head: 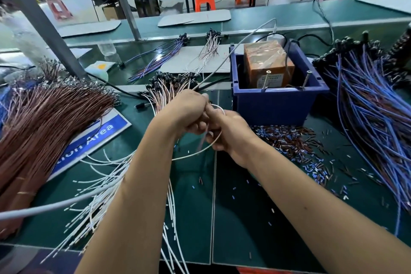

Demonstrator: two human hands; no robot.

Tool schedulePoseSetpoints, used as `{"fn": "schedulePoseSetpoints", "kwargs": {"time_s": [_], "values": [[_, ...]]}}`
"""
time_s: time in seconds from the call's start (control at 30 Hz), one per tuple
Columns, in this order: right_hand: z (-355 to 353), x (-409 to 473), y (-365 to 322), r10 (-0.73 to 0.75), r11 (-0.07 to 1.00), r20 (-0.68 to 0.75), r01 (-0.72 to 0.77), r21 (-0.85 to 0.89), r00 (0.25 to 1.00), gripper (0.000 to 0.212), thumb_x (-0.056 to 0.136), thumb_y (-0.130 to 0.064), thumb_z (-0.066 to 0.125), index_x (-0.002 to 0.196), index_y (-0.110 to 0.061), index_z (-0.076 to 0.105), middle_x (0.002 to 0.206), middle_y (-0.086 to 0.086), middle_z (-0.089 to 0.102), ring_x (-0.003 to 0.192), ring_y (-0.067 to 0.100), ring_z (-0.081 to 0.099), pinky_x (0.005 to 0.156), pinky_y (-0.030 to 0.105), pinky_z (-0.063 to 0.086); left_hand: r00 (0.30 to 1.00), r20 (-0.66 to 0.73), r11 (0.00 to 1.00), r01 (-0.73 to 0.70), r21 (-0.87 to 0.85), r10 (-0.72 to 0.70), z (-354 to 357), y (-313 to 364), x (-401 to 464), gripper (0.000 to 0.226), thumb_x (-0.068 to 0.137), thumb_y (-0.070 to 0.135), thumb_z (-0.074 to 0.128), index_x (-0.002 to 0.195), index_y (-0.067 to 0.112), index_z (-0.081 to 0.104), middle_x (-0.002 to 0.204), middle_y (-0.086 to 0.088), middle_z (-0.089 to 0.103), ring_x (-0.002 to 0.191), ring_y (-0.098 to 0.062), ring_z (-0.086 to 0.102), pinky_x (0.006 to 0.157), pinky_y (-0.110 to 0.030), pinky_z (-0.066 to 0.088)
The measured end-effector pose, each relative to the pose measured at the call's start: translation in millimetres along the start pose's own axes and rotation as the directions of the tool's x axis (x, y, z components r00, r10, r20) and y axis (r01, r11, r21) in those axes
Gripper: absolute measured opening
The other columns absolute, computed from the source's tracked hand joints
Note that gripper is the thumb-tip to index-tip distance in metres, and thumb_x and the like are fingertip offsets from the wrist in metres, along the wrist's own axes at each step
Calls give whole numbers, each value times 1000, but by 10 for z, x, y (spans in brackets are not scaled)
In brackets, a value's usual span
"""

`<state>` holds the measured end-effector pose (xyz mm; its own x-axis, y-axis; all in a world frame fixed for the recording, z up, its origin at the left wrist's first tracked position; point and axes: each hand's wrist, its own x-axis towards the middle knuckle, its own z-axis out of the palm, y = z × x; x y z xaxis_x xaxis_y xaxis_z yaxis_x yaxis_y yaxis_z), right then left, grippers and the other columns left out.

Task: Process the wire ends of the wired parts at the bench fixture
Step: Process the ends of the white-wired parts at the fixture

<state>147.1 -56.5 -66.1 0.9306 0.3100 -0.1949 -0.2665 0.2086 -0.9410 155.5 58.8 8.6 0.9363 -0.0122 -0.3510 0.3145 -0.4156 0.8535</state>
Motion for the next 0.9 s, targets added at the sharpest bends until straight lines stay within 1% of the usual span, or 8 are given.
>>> {"fn": "schedulePoseSetpoints", "kwargs": {"time_s": [0.17, 0.3, 0.37, 0.47, 0.6, 0.77, 0.83, 0.9], "values": [[4, -68, 6, 35, 999, 17, -34, -17, 999, 22, 106, -28, 60, 87, -17, 61, 68, 2, 68, 49, 10, 49, 39, 18, 29, 997, -82, 998, 20, 65, -15, -11, 43, -7, 46, 111, 21, 41, 84, 0, 71, 62, -19, 66, 48, -28, 63, 44, -28, 55], [6, -97, -21, 30, 993, -69, -37, -108, 997, 21, 108, -16, 52, 95, -12, 68, 57, -3, 60, 46, 9, 45, 41, 20, 30, 832, -465, 783, 59, 619, 304, -21, -70, 37, 42, 102, 41, 52, 92, 6, 73, 87, -17, 75, 90, -37, 72, 83, -35, 56], [10, -126, -45, -80, 981, -104, 60, -186, 991, 27, 108, -14, 51, 89, -8, 69, 54, -2, 57, 43, 9, 45, 44, 21, 33, 836, -480, 788, 99, 608, 265, 24, -79, 43, 58, 98, 57, 49, 84, 7, 73, 80, -12, 77, 86, -34, 73, 82, -36, 55], [64, -217, -151, -295, 899, -34, 266, -347, 955, 38, 107, -10, 49, 74, 2, 63, 51, 3, 56, 45, 13, 47, 48, 26, 38, 913, -372, 922, -11, 387, 167, 118, -36, 55, 66, 95, 64, 53, 70, 5, 72, 58, -8, 70, 65, -27, 71, 77, -41, 61], [112, -336, -418, -440, 781, 99, 435, -448, 892, 44, 108, -15, 50, 67, -2, 59, 50, 7, 60, 51, 29, 58, 59, 47, 50, 907, -364, 925, -307, -225, 213, 131, 167, -39, 31, 100, 23, 62, 78, 4, 74, 61, -9, 67, 50, -21, 61, 57, -36, 55], [-145, -519, -819, -518, 734, 176, 541, -410, 837, 25, 108, -13, 53, 96, 4, 66, 53, 1, 56, 46, 22, 52, 50, 34, 42, 954, -171, 376, -257, -890, 247, -12, 547, -240, 32, 109, 19, 42, 87, 9, 63, 61, 2, 60, 56, -14, 62, 59, -25, 51], [-343, -633, -995, -538, 687, 208, 568, -454, 817, 19, 108, -13, 55, 104, -1, 69, 55, -3, 56, 45, 18, 51, 47, 29, 43, 946, -152, 148, -201, -968, 287, -28, 605, -291, 31, 108, 16, 40, 85, 10, 59, 57, 3, 47, 51, -13, 48, 53, -23, 43], [-540, -759, -1145, -555, 609, 227, 577, -544, 800, 13, 106, -16, 59, 102, -11, 70, 58, 0, 62, 45, 18, 51, 46, 27, 43, 932, -178, 45, -202, -978, 315, -18, 606, -315, 35, 108, 16, 37, 79, 12, 55, 54, 5, 32, 46, -11, 31, 48, -22, 30]]}}
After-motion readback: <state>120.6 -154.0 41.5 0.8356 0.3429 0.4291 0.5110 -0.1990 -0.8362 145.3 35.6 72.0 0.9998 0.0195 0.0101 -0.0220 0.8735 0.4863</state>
